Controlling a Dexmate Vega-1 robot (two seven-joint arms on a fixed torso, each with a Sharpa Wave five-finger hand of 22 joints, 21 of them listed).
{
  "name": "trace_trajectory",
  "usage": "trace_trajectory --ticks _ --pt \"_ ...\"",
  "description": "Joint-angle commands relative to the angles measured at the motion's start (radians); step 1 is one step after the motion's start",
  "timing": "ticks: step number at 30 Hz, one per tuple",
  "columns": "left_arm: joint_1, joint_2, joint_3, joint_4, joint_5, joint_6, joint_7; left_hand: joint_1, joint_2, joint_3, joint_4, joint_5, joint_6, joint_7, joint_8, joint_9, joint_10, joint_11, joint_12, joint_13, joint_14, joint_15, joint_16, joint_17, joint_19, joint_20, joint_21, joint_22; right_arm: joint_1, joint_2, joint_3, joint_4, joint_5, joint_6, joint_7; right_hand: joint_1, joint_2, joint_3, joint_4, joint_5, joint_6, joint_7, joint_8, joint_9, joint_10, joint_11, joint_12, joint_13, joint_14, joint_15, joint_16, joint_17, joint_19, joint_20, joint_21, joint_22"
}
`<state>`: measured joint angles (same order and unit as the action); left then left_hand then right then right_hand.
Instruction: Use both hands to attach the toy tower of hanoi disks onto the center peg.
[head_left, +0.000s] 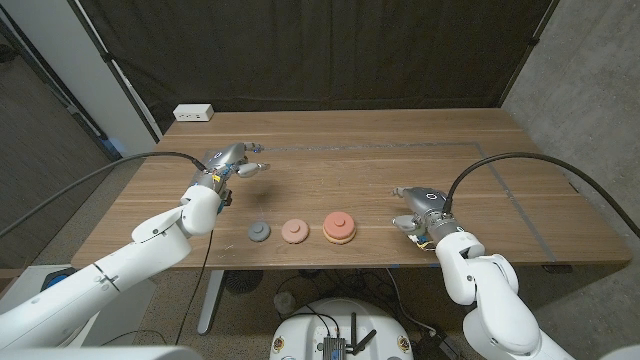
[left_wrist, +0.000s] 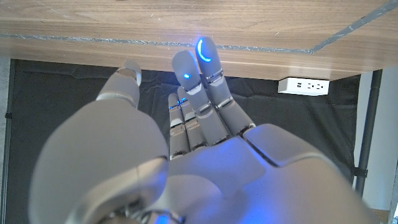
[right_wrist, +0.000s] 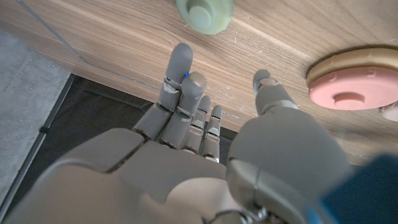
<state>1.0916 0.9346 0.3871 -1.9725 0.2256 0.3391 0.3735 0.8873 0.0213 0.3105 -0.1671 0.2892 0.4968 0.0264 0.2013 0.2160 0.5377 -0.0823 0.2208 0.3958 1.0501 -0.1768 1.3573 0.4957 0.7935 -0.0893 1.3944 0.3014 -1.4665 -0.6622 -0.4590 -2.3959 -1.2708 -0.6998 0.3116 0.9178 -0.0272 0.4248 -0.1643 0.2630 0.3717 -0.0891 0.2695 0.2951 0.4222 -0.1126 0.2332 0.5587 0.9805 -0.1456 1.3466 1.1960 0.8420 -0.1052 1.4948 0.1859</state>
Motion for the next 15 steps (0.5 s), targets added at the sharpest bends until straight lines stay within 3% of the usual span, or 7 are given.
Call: trace_trajectory --ticks 1,15 --pt "-0.006 0.0 0.005 -0.006 0.007 0.011 -0.001 0.002 -0.005 0.005 0.002 0.005 0.001 -0.003 0.0 0.003 0.003 -0.003 -0.005 0.002 -0.004 -0.043 0.002 0.0 -0.009 -0.118 0.007 -0.001 -0.023 -0.023 -0.002 -0.004 0.048 -0.064 -0.075 0.009 -0.002 0.012 0.001 0.004 0.013 -0.001 0.009 0.006 0.012 0.0 0.003 0.005 0.018 -0.072 0.011 0.01 0.012 -0.109 0.006 0.002" --pt "-0.034 0.042 0.031 -0.036 0.052 0.045 -0.06 0.006 -0.01 0.006 0.001 0.006 0.02 -0.008 0.008 0.006 0.018 -0.005 0.001 0.004 -0.001 -0.043 0.009 0.0 -0.012 -0.119 0.018 -0.012 -0.009 -0.059 -0.025 -0.005 0.099 -0.104 -0.117 0.011 0.002 0.014 0.002 0.006 0.011 0.0 0.01 0.01 0.014 0.002 0.0 0.008 0.016 -0.072 0.007 0.008 0.011 -0.109 0.007 0.002"
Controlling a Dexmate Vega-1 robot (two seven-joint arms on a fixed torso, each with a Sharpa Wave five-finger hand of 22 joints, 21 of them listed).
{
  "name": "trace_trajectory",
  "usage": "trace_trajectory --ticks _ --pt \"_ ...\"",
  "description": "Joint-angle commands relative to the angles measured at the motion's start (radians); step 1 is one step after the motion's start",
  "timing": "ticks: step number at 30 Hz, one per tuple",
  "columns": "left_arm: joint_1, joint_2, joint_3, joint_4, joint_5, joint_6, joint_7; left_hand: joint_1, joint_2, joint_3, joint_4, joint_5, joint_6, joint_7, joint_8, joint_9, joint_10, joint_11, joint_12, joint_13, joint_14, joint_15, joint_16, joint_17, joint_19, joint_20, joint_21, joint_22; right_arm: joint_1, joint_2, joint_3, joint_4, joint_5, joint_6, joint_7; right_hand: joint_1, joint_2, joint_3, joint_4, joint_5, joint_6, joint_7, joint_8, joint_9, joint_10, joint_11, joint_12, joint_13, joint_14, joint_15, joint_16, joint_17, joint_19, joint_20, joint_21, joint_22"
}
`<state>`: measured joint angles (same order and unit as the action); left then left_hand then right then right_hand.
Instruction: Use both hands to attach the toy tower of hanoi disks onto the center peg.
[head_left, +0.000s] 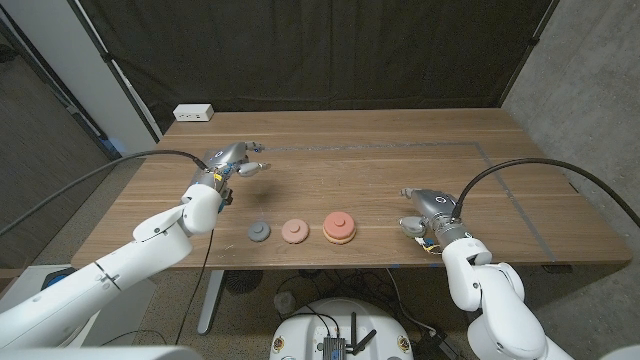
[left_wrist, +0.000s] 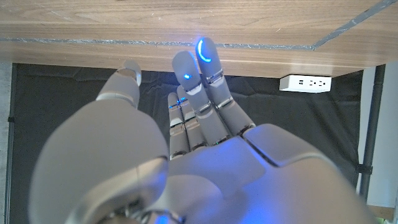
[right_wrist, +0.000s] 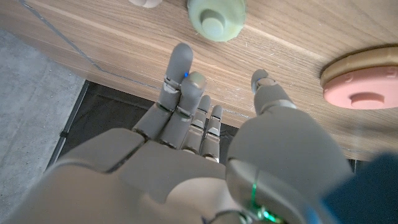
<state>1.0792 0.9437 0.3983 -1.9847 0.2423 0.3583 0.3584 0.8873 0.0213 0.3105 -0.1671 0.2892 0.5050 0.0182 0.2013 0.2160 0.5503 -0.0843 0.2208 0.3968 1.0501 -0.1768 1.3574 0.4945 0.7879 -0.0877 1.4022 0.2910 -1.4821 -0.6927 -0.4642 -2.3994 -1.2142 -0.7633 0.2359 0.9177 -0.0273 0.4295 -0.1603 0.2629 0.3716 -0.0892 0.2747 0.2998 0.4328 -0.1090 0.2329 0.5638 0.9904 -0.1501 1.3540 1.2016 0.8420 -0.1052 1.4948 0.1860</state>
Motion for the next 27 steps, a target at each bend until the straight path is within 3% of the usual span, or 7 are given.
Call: trace_trajectory --ticks 1,16,27 --pt "-0.023 0.038 0.02 -0.026 0.038 0.026 -0.05 0.007 -0.011 0.006 0.001 0.006 0.01 0.0 0.007 0.006 0.001 -0.003 -0.001 0.003 -0.003 -0.043 0.007 0.0 -0.006 -0.12 0.012 -0.001 0.008 -0.03 -0.022 -0.002 0.044 -0.044 -0.042 0.012 0.002 0.009 -0.002 0.006 0.011 0.0 0.004 0.005 0.004 -0.001 0.001 0.003 0.006 -0.068 -0.001 0.003 0.011 -0.109 0.007 0.002" --pt "-0.039 0.129 0.029 -0.059 0.073 0.006 -0.166 0.007 -0.011 0.007 0.004 0.006 -0.005 0.013 0.001 0.006 -0.003 0.004 -0.003 0.004 -0.003 -0.043 0.009 -0.003 -0.013 -0.12 0.023 -0.008 0.044 -0.051 -0.06 0.002 0.087 -0.081 -0.069 0.011 0.005 0.01 0.0 0.01 0.005 -0.001 0.001 0.007 0.008 0.0 -0.002 0.008 -0.005 -0.068 -0.017 -0.007 0.004 -0.108 0.006 0.001" --pt "-0.022 0.161 0.022 -0.072 0.084 -0.023 -0.201 0.007 -0.01 0.007 0.004 0.007 -0.005 0.014 0.001 0.006 -0.003 0.004 -0.003 0.005 -0.003 -0.043 0.01 -0.004 -0.015 -0.12 0.028 -0.011 0.087 -0.067 -0.09 0.013 0.123 -0.095 -0.079 0.01 0.006 0.01 0.001 0.012 0.003 -0.004 -0.001 0.008 0.009 0.0 -0.005 0.011 -0.012 -0.068 -0.028 -0.014 0.0 -0.108 0.006 0.001"
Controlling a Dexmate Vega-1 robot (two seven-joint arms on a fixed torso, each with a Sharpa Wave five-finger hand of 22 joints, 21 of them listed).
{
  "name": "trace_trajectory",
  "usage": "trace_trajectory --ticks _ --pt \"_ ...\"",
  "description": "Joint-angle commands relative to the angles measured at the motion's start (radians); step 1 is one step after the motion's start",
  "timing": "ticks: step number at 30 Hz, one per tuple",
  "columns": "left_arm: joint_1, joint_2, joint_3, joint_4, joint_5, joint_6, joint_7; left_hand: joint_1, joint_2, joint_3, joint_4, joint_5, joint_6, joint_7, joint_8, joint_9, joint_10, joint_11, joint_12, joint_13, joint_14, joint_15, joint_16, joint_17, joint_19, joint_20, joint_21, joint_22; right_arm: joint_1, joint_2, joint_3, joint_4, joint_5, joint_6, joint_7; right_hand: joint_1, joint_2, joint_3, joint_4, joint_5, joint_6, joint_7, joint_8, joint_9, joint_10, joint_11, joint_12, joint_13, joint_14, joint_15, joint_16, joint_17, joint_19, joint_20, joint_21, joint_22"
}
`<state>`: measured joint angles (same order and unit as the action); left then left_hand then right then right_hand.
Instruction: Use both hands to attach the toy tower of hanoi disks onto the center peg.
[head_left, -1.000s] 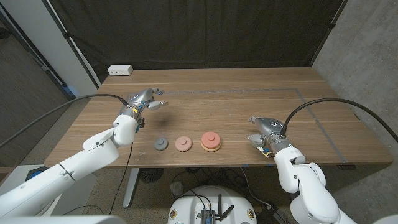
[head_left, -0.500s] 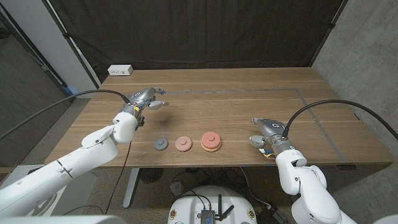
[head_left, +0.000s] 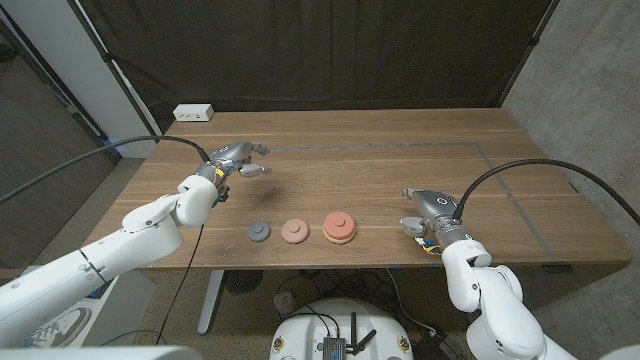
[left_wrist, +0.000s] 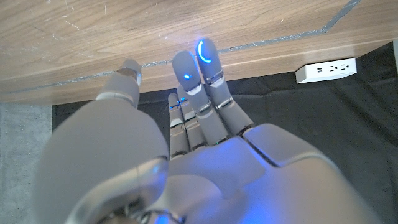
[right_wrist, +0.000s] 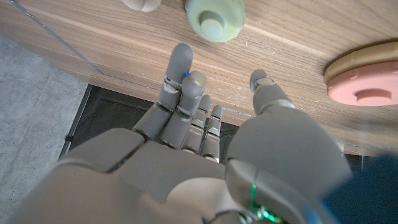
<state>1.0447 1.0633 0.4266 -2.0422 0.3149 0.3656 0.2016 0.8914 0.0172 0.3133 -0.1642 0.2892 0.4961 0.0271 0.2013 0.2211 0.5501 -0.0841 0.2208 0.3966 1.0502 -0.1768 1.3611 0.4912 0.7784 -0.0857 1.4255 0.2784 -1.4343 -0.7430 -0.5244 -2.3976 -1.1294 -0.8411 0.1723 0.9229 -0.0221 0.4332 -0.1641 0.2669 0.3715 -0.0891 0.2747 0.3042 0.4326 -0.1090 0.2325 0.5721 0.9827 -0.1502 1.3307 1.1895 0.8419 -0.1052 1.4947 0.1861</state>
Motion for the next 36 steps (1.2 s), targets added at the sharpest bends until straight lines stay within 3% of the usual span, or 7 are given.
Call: trace_trajectory --ticks 1,21,36 --pt "0.015 0.046 -0.007 -0.016 0.013 -0.033 -0.047 0.003 -0.006 0.005 0.002 0.007 0.004 0.005 0.001 0.001 -0.002 0.003 -0.003 0.005 -0.003 -0.043 0.006 0.0 -0.006 -0.122 0.005 0.001 0.043 -0.017 -0.034 0.012 0.039 -0.021 -0.014 0.005 0.001 0.006 0.005 0.008 0.004 -0.004 -0.001 0.004 0.009 0.0 -0.005 0.003 -0.003 -0.068 -0.004 0.0 0.0 -0.108 0.006 0.001" --pt "0.083 0.113 -0.051 -0.046 0.023 -0.11 -0.067 0.003 -0.008 0.005 0.002 0.008 -0.003 0.004 -0.002 0.0 -0.011 0.002 -0.008 0.004 -0.002 -0.043 0.009 -0.002 -0.01 -0.121 0.019 -0.012 0.071 -0.042 -0.081 -0.008 0.031 -0.077 -0.008 0.006 0.005 0.006 0.005 0.011 0.008 0.005 -0.001 0.004 0.018 0.002 -0.006 0.006 0.003 -0.068 -0.007 0.002 0.003 -0.108 0.009 0.001" --pt "0.097 0.125 -0.067 -0.039 0.021 -0.192 -0.091 0.003 -0.01 0.006 0.002 0.008 -0.004 0.003 -0.001 -0.001 -0.011 0.001 -0.008 0.002 -0.004 -0.043 0.009 -0.006 -0.012 -0.121 0.031 -0.017 0.084 -0.034 -0.113 -0.006 0.019 -0.105 -0.022 0.005 0.006 0.006 0.005 0.012 0.009 0.005 -0.003 0.004 0.019 0.002 -0.009 0.007 0.005 -0.068 -0.009 0.003 0.004 -0.108 0.01 0.0"
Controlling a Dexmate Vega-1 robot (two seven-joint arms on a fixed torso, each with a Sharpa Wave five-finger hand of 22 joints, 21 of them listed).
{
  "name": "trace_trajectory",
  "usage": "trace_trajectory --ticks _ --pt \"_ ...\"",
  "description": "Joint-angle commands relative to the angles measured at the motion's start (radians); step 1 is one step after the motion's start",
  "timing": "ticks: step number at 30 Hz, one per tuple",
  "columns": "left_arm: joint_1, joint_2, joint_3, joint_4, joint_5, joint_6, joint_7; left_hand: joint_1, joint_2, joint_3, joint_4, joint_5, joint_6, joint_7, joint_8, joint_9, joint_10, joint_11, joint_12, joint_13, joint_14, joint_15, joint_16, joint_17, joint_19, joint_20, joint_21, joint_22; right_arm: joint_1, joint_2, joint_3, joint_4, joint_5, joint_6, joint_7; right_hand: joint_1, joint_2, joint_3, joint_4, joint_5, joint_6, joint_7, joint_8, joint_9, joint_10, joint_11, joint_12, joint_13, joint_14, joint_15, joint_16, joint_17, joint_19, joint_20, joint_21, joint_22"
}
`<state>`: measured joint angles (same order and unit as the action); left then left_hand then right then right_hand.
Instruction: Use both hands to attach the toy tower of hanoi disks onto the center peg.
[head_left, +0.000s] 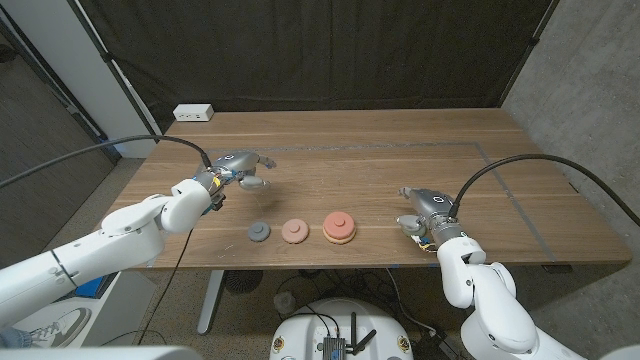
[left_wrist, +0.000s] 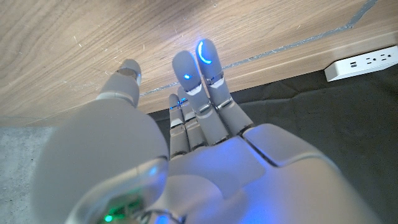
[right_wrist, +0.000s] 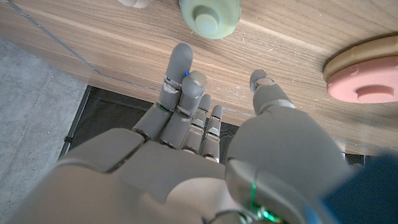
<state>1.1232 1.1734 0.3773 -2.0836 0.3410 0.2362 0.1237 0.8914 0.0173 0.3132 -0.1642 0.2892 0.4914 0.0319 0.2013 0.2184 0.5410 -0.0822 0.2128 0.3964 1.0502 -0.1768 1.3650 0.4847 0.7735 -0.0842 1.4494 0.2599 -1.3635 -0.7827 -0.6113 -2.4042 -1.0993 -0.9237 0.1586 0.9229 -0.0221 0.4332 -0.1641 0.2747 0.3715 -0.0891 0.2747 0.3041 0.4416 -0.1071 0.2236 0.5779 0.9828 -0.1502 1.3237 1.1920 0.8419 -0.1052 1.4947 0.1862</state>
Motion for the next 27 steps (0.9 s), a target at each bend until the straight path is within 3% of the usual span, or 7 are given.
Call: trace_trajectory --ticks 1,11,27 --pt "0.022 0.016 -0.02 0.002 -0.005 -0.067 -0.012 0.003 -0.01 0.006 0.002 0.008 0.0 -0.001 -0.001 0.002 -0.002 0.0 0.0 0.002 -0.004 -0.043 0.006 0.001 -0.007 -0.123 0.007 0.001 0.015 0.007 -0.027 0.0 -0.011 -0.023 -0.009 0.005 0.006 0.006 0.005 0.005 0.009 0.005 -0.003 0.005 0.01 0.0 0.0 0.002 0.004 -0.068 -0.003 0.0 0.004 -0.108 0.01 0.0" --pt "0.054 0.033 -0.035 -0.017 0.02 -0.063 -0.017 0.003 -0.011 0.007 0.002 0.009 0.001 -0.003 0.0 0.002 -0.001 -0.002 0.001 0.003 -0.004 -0.043 0.006 -0.001 -0.01 -0.123 0.014 -0.004 0.023 0.007 -0.035 -0.001 -0.019 -0.031 -0.006 0.006 0.006 0.006 0.005 0.005 0.01 0.005 -0.003 0.004 0.013 0.001 -0.001 0.002 0.004 -0.068 -0.006 -0.001 0.004 -0.108 0.01 0.0" --pt "0.115 0.107 -0.088 -0.061 0.015 -0.09 -0.057 0.002 -0.014 0.007 0.002 0.009 0.008 -0.006 0.003 0.002 0.007 -0.006 0.004 0.003 -0.004 -0.043 0.008 -0.002 -0.015 -0.123 0.022 -0.012 0.03 0.004 -0.034 0.0 0.001 -0.024 -0.012 0.004 0.008 0.006 0.005 0.007 0.022 0.0 -0.001 0.004 0.013 0.001 -0.003 0.004 0.006 -0.068 -0.01 -0.001 0.003 -0.108 0.01 0.0"
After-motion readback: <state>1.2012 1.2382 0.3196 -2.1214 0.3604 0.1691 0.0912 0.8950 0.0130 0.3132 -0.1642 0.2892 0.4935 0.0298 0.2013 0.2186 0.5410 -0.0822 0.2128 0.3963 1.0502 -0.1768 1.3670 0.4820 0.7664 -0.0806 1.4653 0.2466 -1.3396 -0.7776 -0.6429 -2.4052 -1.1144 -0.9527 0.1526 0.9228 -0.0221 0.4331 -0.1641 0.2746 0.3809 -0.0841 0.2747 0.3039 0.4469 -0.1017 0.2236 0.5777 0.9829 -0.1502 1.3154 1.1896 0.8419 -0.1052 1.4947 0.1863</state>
